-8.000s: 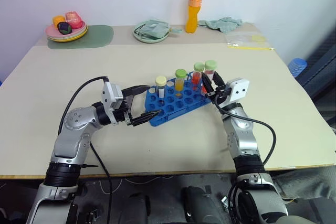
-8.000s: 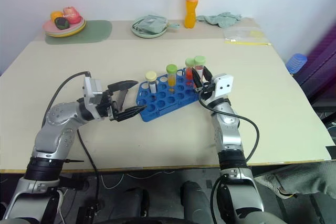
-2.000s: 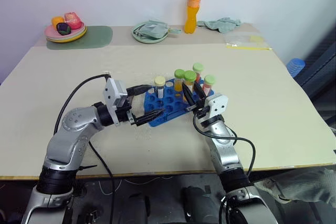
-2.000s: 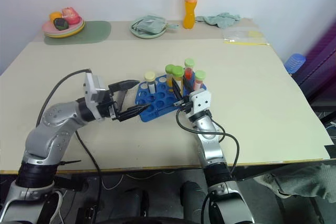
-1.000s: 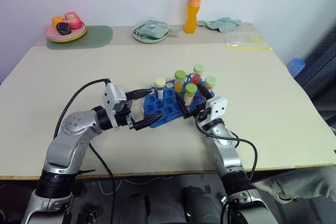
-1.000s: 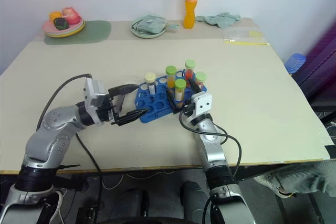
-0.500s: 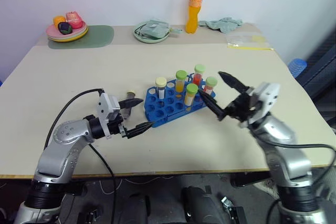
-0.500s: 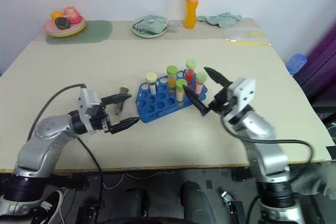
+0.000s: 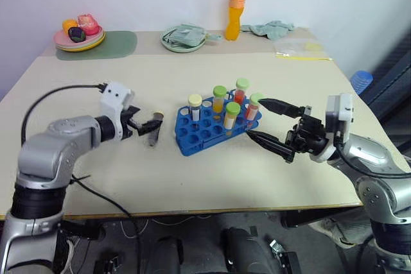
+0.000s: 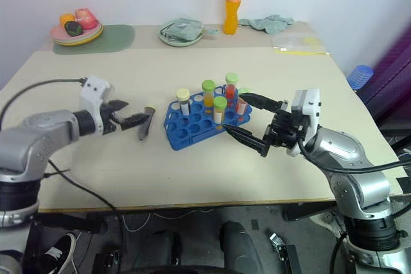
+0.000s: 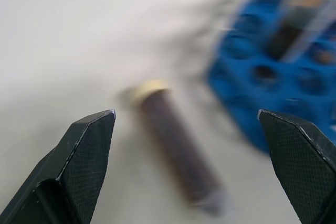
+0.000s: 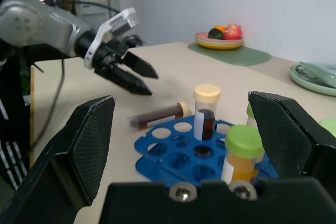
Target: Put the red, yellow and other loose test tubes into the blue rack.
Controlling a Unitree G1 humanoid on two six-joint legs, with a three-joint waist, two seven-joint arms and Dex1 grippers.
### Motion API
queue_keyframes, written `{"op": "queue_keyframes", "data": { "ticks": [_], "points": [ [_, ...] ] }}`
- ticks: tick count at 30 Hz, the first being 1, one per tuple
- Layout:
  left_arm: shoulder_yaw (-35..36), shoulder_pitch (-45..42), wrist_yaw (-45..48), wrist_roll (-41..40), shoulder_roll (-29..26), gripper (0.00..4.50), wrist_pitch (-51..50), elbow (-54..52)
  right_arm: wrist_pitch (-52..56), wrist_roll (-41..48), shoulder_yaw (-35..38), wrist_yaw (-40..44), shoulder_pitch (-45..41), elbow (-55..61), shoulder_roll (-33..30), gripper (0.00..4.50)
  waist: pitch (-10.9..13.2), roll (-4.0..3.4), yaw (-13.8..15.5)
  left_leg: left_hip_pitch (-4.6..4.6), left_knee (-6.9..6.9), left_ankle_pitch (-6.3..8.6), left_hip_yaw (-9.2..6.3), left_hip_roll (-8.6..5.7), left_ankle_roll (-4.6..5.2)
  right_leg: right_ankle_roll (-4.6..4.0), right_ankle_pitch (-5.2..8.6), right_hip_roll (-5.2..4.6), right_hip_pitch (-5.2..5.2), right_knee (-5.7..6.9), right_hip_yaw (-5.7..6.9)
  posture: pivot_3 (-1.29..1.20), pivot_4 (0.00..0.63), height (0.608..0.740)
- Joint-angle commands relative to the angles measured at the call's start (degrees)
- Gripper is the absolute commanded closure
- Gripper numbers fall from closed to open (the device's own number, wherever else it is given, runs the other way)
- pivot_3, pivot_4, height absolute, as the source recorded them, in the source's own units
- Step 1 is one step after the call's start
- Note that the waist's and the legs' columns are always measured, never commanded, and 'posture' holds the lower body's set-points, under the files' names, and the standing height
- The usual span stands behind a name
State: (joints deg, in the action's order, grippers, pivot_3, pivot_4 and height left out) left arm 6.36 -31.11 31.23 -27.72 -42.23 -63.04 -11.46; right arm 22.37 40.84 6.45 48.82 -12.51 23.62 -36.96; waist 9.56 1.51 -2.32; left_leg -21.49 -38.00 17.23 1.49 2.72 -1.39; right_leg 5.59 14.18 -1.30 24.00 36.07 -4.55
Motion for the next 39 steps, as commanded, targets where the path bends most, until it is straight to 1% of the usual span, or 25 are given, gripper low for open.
{"op": "queue_keyframes", "data": {
  "ticks": [1,5,8,12,15,16,17,20,21,24,26,29,34,39],
  "points": [
    [-0.51,-6.94,-1.27,-0.17,1.10,0.00,-5.71,5.38,-1.45,-1.38,-0.19,0.08,-1.04,0.10,0.81,0.02,0.02,0.05,0.39,-0.03,-0.01,0.00,0.00,-0.01,0.00,0.00,0.00,-0.02,0.00,-0.02,0.01,0.00,0.150,0.740],
    [-4.58,-13.49,-1.32,1.30,1.07,0.00,-12.01,13.17,-1.46,-2.09,-0.32,-0.30,-0.95,0.45,1.55,0.02,0.02,0.06,0.82,-0.04,-0.06,0.00,0.04,-0.05,0.00,0.01,-0.01,-0.07,-0.02,-0.03,0.01,0.00,0.150,0.740],
    [-4.75,-17.49,-0.81,0.63,2.37,0.00,-16.68,19.09,-1.61,-2.69,-0.19,-0.23,-0.36,0.72,1.77,0.02,0.02,0.06,1.03,-0.03,-0.04,0.00,0.04,-0.05,0.00,0.01,-0.01,-0.04,0.00,-0.01,0.01,0.00,0.150,0.740],
    [-9.74,-22.52,2.33,1.27,1.63,0.00,-20.38,27.25,-1.76,-3.42,-0.51,-0.66,0.65,1.43,2.27,0.02,0.03,0.07,1.26,-0.04,-0.04,0.00,0.02,-0.04,0.00,0.00,0.00,-0.01,0.04,0.03,0.02,0.00,0.150,0.740],
    [-16.59,-24.69,7.61,2.32,-0.58,0.00,-18.64,30.68,-1.82,-3.84,-0.92,-0.85,1.00,1.87,2.80,0.02,0.03,0.07,1.24,-0.04,-0.04,0.00,0.04,-0.04,-0.01,0.00,0.00,-0.02,0.04,0.02,0.00,0.00,0.150,0.740],
    [-17.34,-26.30,8.49,2.53,-0.39,0.00,-18.94,33.44,-1.93,-4.00,-1.06,-0.89,1.08,1.84,2.93,0.02,0.03,0.07,1.24,-0.05,-0.04,0.00,0.03,-0.04,-0.01,-0.01,0.00,-0.01,0.04,0.02,0.01,0.00,0.150,0.740],
    [-19.81,-28.15,9.90,4.59,-0.36,0.00,-15.73,36.51,-2.11,-4.27,-1.28,-0.92,1.18,1.74,3.09,0.02,0.03,0.07,1.30,-0.04,-0.04,0.00,0.04,-0.04,-0.01,-0.02,0.01,-0.01,0.04,0.04,0.00,0.00,0.150,0.740],
    [-23.57,-34.75,13.67,7.08,1.76,0.00,-13.43,45.91,-2.25,-4.84,-1.81,-1.05,1.19,1.68,3.60,0.02,0.04,0.10,1.54,-0.10,-0.07,-0.01,0.02,-0.04,-0.01,-0.02,0.01,0.01,0.06,0.02,0.02,0.00,0.150,0.740],
    [-24.48,-37.34,15.57,7.26,2.97,0.00,-14.13,49.65,-2.23,-4.90,-1.91,-1.09,1.15,1.69,3.78,0.02,0.04,0.10,1.63,-0.11,-0.08,-0.01,0.02,-0.05,-0.01,-0.03,0.01,0.01,0.06,0.00,0.02,0.00,0.150,0.740],
    [-27.33,-42.45,19.26,11.37,5.67,0.00,-9.56,60.73,-2.20,-5.14,-2.25,-1.31,0.70,1.57,4.05,0.02,0.04,0.10,1.62,-0.17,-0.10,-0.01,0.04,-0.09,-0.01,-0.03,0.01,-0.02,0.06,-0.05,0.03,0.00,0.150,0.740],
    [-28.43,-44.27,21.80,13.60,6.65,0.00,-7.64,66.04,-2.18,-5.27,-2.31,-1.45,0.49,1.49,4.14,0.02,0.04,0.10,1.29,-0.18,-0.10,0.00,0.05,-0.10,-0.01,-0.03,0.01,-0.03,0.07,-0.08,0.01,0.00,0.150,0.740],
    [-31.24,-44.95,26.29,17.46,7.67,0.00,-4.32,70.61,-2.14,-5.42,-2.09,-1.63,0.56,1.49,4.18,0.02,0.04,0.10,0.84,-0.19,-0.08,0.00,0.05,-0.06,0.00,-0.01,0.01,0.04,0.17,-0.02,-0.03,0.00,0.150,0.740],
    [-31.11,-46.53,29.75,20.81,9.86,0.00,-4.18,75.33,-2.34,-5.68,-1.86,-2.08,1.21,1.69,4.15,0.02,0.05,0.12,1.26,-0.30,-0.09,0.00,-0.06,0.01,0.00,-0.03,0.00,0.17,0.27,0.03,-0.02,0.00,0.150,0.740],
    [-28.01,-46.24,28.46,22.68,11.96,0.00,-2.07,78.52,-1.76,-5.86,-2.44,-3.14,0.38,2.05,4.36,0.02,0.04,0.12,1.55,-0.37,-0.13,0.00,-0.06,0.00,0.00,-0.02,-0.01,0.15,0.26,0.01,-0.03,0.00,0.150,0.740]
  ]
}}
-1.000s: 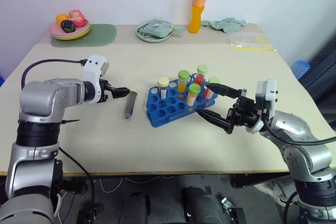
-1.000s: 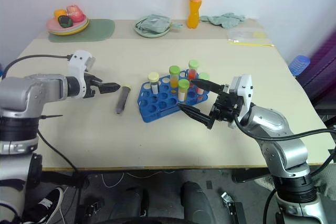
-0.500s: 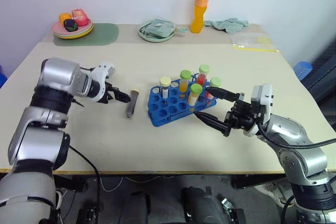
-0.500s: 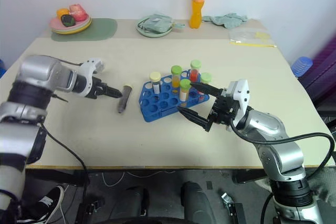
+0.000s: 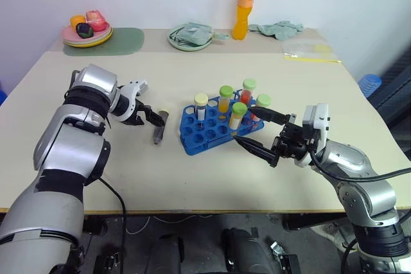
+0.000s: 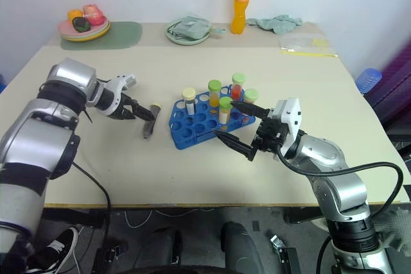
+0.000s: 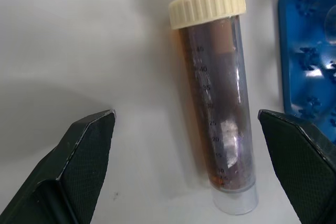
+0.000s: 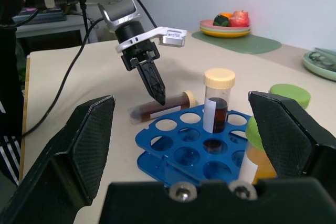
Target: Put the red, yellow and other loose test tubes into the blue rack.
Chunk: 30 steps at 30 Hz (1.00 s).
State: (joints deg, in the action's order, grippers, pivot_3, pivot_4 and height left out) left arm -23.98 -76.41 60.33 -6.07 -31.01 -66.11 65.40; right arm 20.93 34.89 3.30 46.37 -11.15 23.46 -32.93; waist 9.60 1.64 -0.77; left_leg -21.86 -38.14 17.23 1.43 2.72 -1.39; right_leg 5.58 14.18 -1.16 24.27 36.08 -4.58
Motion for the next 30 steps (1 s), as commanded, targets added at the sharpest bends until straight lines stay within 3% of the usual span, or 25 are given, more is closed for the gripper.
{"op": "queue_keyframes", "data": {
  "ticks": [1,2,5,11,15,20,24,30],
  "points": [
    [3.30,-0.62,-1.30,1.16,1.08,0.00,1.41,2.09,-0.16,-0.01,0.52,-0.98,-1.34,2.19,0.40,0.02,-0.01,-0.01,-0.01,0.01,0.00,0.00,0.00,0.00,0.00,0.00,0.00,0.00,0.00,0.01,0.00,0.00,0.150,0.740],
    [4.01,-0.42,-1.73,1.38,1.33,0.00,1.73,2.38,-0.05,-0.06,0.40,-1.18,-1.56,2.15,0.43,0.02,-0.02,-0.03,-0.01,0.02,0.00,0.00,-0.01,0.00,0.00,0.03,-0.02,0.00,0.00,0.03,0.00,0.00,0.150,0.740],
    [5.80,0.24,-2.23,1.93,1.97,0.80,1.53,2.95,0.08,-0.22,0.14,-1.25,-1.98,2.02,0.26,0.00,-0.04,-0.04,0.04,0.05,-0.02,0.00,-0.02,0.00,0.00,0.05,-0.03,0.00,-0.03,0.06,0.00,0.00,0.150,0.740],
    [10.78,0.19,-6.49,2.06,2.51,3.59,1.60,4.23,0.41,-0.49,0.12,-0.84,-2.77,1.38,-0.17,0.00,-0.03,-0.04,0.02,-0.03,-0.03,0.00,-0.05,0.00,0.00,0.15,-0.09,0.01,-0.03,0.03,0.01,0.00,0.150,0.740],
    [14.60,-0.72,-8.68,1.33,1.00,3.71,2.27,3.05,0.36,-0.88,0.06,-0.68,-2.93,0.97,0.01,0.00,-0.03,-0.03,-0.08,-0.01,-0.03,0.00,-0.07,0.00,0.00,0.17,-0.10,0.02,-0.02,0.05,0.01,0.00,0.150,0.740],
    [25.78,2.33,-22.05,-1.39,-1.43,3.71,13.67,-7.10,-0.07,-1.46,0.73,-1.09,-1.82,1.18,-0.01,0.00,-0.01,-0.01,-0.26,-0.05,-0.02,0.00,-0.08,0.02,0.00,0.17,-0.11,0.02,0.05,0.06,0.01,0.00,0.150,0.740],
    [36.39,17.61,-19.47,-10.19,1.89,3.71,31.36,-35.58,-0.41,-1.49,1.77,-1.03,-0.41,1.16,-0.21,0.00,-0.08,-0.09,0.07,-0.03,0.01,-0.03,0.01,0.04,-0.05,0.17,-0.13,-0.14,0.06,0.13,0.02,0.00,0.150,0.740],
    [41.91,38.54,-16.26,-21.71,7.43,3.71,37.83,-66.38,-0.74,-1.56,3.56,1.99,2.77,1.34,-3.14,0.00,-0.09,-0.08,0.13,-0.16,-0.09,-0.15,0.11,-0.14,-0.28,0.30,-0.22,-0.43,0.06,0.07,0.03,0.00,0.150,0.740]
  ]
}}
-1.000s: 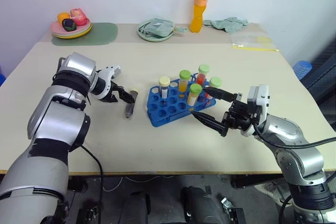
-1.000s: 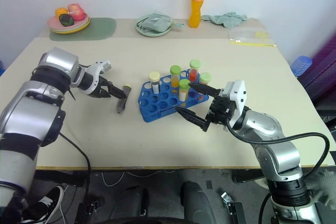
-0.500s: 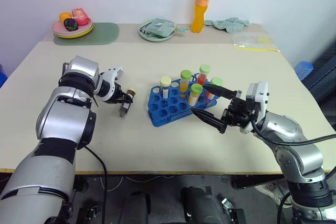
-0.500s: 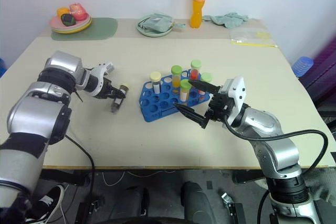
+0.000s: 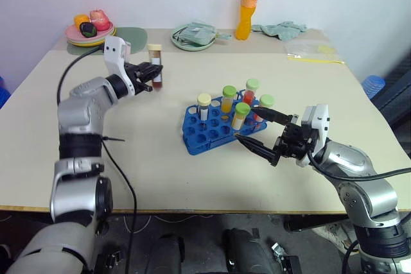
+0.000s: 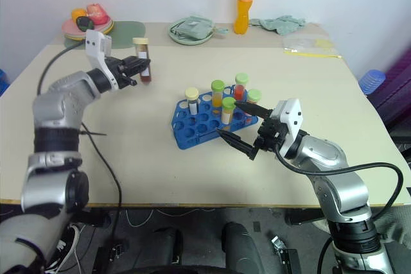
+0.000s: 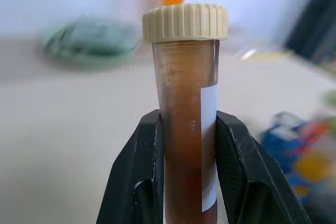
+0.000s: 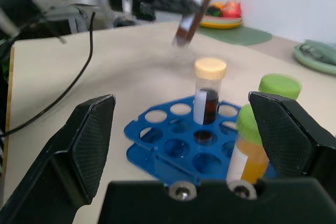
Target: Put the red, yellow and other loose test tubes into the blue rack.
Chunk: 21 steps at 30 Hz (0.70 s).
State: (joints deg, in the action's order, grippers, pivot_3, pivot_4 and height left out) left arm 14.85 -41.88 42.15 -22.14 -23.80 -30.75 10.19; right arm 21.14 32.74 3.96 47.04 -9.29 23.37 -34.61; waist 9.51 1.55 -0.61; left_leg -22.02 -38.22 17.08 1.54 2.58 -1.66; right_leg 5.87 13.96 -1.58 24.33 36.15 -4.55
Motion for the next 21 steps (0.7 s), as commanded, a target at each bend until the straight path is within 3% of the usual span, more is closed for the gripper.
{"op": "queue_keyframes", "data": {
  "ticks": [1,6,10,21],
  "points": [
    [3.54,6.04,1.73,-7.51,0.48,3.71,1.31,-13.41,-0.91,0.90,3.33,1.52,1.28,1.48,-1.78,0.00,-0.01,0.01,-0.06,0.00,-0.02,0.00,0.00,0.00,0.00,0.02,-0.01,0.01,0.00,0.00,-0.01,0.00,0.150,0.740],
    [-2.23,15.37,4.18,-6.14,5.13,3.71,13.57,-21.81,-0.76,1.40,5.18,2.64,3.20,1.98,-3.14,0.00,-0.01,0.01,0.07,0.33,0.00,0.00,-0.04,0.00,0.01,0.01,0.00,0.07,-0.37,-0.06,0.00,0.00,0.150,0.740],
    [-9.99,17.42,7.01,2.32,6.59,3.71,27.69,-17.74,-0.62,1.15,5.14,2.18,3.17,2.21,-2.76,0.00,0.00,0.02,-0.05,0.61,-0.01,0.01,-0.05,-0.03,0.01,-0.20,0.12,0.10,-0.70,-0.19,-0.01,0.00,0.150,0.740],
    [-19.74,18.34,1.31,15.04,11.49,3.71,47.67,-3.11,0.66,1.40,7.94,0.05,5.74,4.82,-3.61,0.00,-0.01,0.01,-0.15,0.64,-0.01,0.04,-0.09,-0.01,0.08,-0.16,0.10,0.15,-0.72,-0.17,-0.02,0.00,0.150,0.740]
  ]
}}
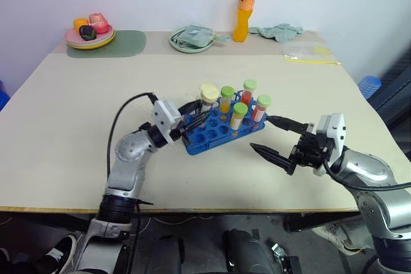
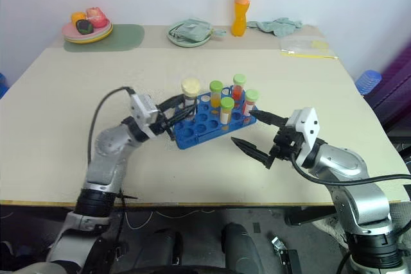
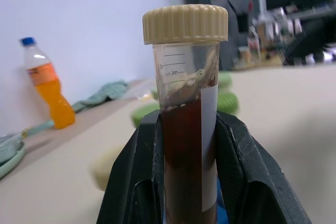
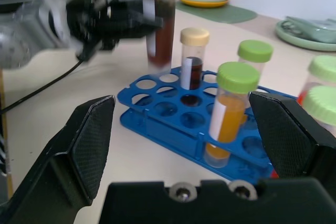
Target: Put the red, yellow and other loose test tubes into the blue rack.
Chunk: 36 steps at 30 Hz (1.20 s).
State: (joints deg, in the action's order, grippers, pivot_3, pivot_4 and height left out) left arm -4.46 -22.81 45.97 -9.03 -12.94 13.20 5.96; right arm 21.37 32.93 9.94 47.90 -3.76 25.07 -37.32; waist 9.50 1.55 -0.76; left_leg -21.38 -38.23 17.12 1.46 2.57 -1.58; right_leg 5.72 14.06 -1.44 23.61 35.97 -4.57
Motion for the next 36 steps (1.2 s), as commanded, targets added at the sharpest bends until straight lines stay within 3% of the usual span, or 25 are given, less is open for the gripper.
{"op": "queue_keyframes", "data": {
  "ticks": [1,6,13,29,36],
  "points": [
    [-0.86,-1.10,-3.40,3.28,0.59,3.71,5.48,2.58,0.70,1.29,2.20,-1.13,0.47,3.52,-0.91,0.00,0.00,0.00,0.01,0.00,0.00,0.00,-0.01,0.00,0.00,0.00,0.00,0.00,0.00,0.00,0.00,0.00,0.150,0.740],
    [-3.69,-2.62,-5.79,8.79,0.52,3.71,14.81,8.39,2.27,1.89,2.70,-2.89,1.16,5.82,-0.69,0.00,0.00,0.00,0.10,-0.01,0.00,0.00,-0.01,0.00,0.01,0.13,-0.07,0.00,0.00,-0.01,0.00,0.00,0.150,0.740],
    [-6.25,-1.98,-6.10,9.27,0.80,3.71,18.25,11.06,2.84,1.97,3.43,-3.27,1.27,6.18,-1.37,0.00,0.00,0.00,0.06,0.00,0.00,0.01,-0.01,0.00,0.01,0.13,-0.07,-0.01,-0.01,-0.01,0.01,0.00,0.150,0.740],
    [-7.04,1.40,-5.46,4.96,1.47,3.71,14.92,9.40,2.55,1.56,3.71,-3.04,1.91,6.16,-1.98,0.00,-0.01,-0.02,-0.02,0.02,0.01,0.02,-0.01,0.01,0.03,0.09,-0.04,0.00,-0.02,-0.01,0.01,0.00,0.150,0.740],
    [-5.20,1.37,-4.37,-0.82,2.82,3.71,9.14,9.07,1.69,0.81,3.41,-2.51,2.00,5.51,-1.98,0.00,-0.02,-0.02,-0.01,0.02,0.01,0.02,-0.01,0.01,0.03,0.00,0.01,0.00,-0.02,-0.01,0.01,0.00,0.150,0.740]
  ]
}}
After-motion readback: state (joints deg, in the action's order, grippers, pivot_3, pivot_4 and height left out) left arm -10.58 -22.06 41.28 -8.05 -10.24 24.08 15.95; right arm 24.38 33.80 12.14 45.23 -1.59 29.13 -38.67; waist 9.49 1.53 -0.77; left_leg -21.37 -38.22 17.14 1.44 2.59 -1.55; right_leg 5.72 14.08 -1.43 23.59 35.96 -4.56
